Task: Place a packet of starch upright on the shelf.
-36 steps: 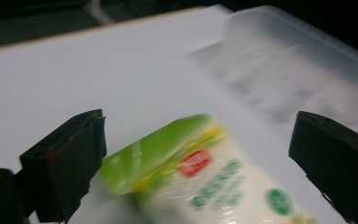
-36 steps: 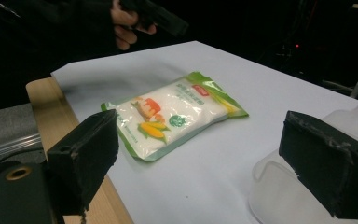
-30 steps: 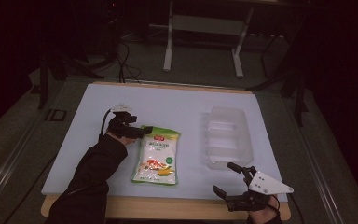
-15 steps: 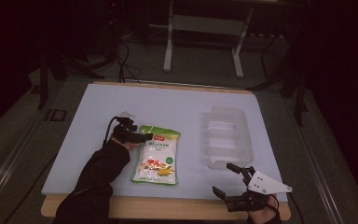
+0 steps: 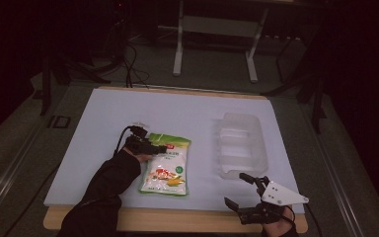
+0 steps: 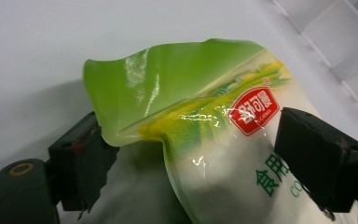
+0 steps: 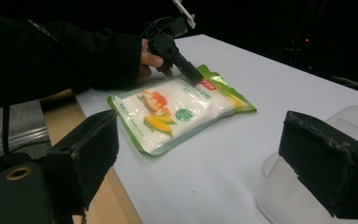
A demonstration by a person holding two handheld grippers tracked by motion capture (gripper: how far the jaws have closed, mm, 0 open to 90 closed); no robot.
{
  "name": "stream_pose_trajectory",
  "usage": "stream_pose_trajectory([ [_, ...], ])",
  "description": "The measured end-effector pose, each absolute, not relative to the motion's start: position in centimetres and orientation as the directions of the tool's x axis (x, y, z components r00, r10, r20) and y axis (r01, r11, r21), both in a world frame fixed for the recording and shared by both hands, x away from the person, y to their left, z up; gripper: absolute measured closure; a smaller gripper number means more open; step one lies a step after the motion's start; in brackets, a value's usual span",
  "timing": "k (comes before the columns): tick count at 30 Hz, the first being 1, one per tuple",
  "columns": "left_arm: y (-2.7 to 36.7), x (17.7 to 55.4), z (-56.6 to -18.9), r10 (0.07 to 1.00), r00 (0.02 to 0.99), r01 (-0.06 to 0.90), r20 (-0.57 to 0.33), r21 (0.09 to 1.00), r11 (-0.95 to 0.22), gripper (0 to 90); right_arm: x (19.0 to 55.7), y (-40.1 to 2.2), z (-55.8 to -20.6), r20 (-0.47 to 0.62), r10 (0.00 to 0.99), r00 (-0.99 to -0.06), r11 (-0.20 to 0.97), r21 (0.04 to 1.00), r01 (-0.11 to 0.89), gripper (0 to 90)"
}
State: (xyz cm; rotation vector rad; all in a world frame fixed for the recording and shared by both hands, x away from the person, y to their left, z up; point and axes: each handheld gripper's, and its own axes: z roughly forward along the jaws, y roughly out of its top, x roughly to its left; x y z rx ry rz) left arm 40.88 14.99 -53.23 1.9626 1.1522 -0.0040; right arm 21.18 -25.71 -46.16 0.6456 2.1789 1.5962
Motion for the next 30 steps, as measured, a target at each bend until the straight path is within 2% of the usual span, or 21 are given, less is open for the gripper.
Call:
stream_pose_trajectory([
  [7,15.0,40.9,-52.9,0.714,0.567,0.755,-0.411,0.607,-0.249,22.2,21.2,-25.6,-46.2,-0.022,0.556,-0.831,0.262,0.953,0.151,11.8],
  [11,14.4,40.7,-52.6,0.715,0.591,0.744,-0.372,0.594,-0.306,28.9,21.3,-25.5,-46.3,-0.018,0.554,-0.833,0.264,0.952,0.155,11.8],
  [13,13.9,40.6,-52.5,0.713,0.603,0.742,-0.359,0.582,-0.334,34.7,21.3,-25.5,-46.3,-0.016,0.554,-0.833,0.264,0.952,0.157,11.9],
  [19,12.1,39.8,-52.2,0.674,0.681,0.683,-0.288,0.582,-0.442,64.8,21.3,-25.3,-46.3,-0.020,0.548,-0.836,0.268,0.951,0.153,12.0],
  [21,12.0,39.7,-52.0,0.672,0.682,0.679,-0.288,0.590,-0.437,70.8,21.3,-25.3,-46.3,-0.017,0.546,-0.838,0.268,0.951,0.155,12.0],
  [25,11.8,39.3,-51.6,0.677,0.688,0.664,-0.260,0.602,-0.444,76.8,21.4,-25.5,-46.4,-0.013,0.551,-0.835,0.264,0.951,0.159,12.2],
  [30,11.8,39.1,-51.0,0.678,0.692,0.649,-0.250,0.628,-0.430,78.7,21.4,-25.6,-46.3,-0.015,0.556,-0.831,0.261,0.953,0.157,13.2],
])
